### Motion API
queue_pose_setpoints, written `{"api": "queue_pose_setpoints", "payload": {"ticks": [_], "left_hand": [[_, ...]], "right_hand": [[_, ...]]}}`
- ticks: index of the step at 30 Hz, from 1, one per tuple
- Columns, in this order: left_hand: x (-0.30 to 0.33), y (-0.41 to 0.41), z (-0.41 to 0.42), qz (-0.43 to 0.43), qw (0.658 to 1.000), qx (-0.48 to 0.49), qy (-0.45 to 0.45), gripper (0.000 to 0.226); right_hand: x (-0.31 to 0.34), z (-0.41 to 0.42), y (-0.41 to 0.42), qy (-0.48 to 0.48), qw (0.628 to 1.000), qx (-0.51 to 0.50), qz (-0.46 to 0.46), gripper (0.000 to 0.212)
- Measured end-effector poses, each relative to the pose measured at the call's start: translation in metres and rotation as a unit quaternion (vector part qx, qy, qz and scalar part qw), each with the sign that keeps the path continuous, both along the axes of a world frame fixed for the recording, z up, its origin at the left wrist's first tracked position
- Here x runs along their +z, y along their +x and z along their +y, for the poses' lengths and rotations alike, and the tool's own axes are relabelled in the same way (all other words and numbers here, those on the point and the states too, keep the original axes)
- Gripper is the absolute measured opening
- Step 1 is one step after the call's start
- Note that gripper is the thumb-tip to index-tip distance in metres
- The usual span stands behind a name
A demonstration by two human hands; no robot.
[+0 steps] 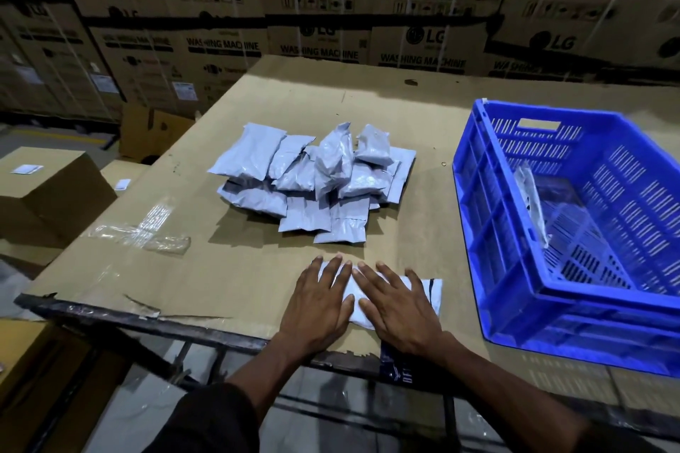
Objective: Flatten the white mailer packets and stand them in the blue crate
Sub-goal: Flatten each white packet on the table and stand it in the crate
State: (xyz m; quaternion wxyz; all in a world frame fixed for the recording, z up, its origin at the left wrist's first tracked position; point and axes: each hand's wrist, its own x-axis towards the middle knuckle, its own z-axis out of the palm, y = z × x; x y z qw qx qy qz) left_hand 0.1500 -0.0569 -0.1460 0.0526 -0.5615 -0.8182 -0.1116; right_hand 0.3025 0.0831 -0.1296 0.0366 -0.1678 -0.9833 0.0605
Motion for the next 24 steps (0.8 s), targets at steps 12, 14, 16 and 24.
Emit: {"api": "queue_pose_setpoints", "payload": {"ticks": [12, 14, 16, 24], "left_hand": [[0.0, 0.005, -0.003, -0.018, 0.999, 0.034, -0.031, 0.062], [-0.001, 0.004, -0.003, -0.023, 0.999, 0.036, -0.029, 0.063], [-0.004, 0.005, -0.003, -0.024, 0.999, 0.037, -0.029, 0.063], [-0.006, 0.004, -0.003, -0.023, 0.999, 0.037, -0.031, 0.064]], "right_hand": [[0.003, 0.007, 0.009, 0.021, 0.998, -0.019, -0.048, 0.057], [0.0, 0.004, 0.01, 0.027, 0.998, -0.027, -0.047, 0.055], [0.002, 0.004, 0.01, 0.009, 0.998, -0.023, -0.052, 0.055], [0.007, 0.014, 0.017, -0.059, 0.996, 0.005, -0.071, 0.064]]}}
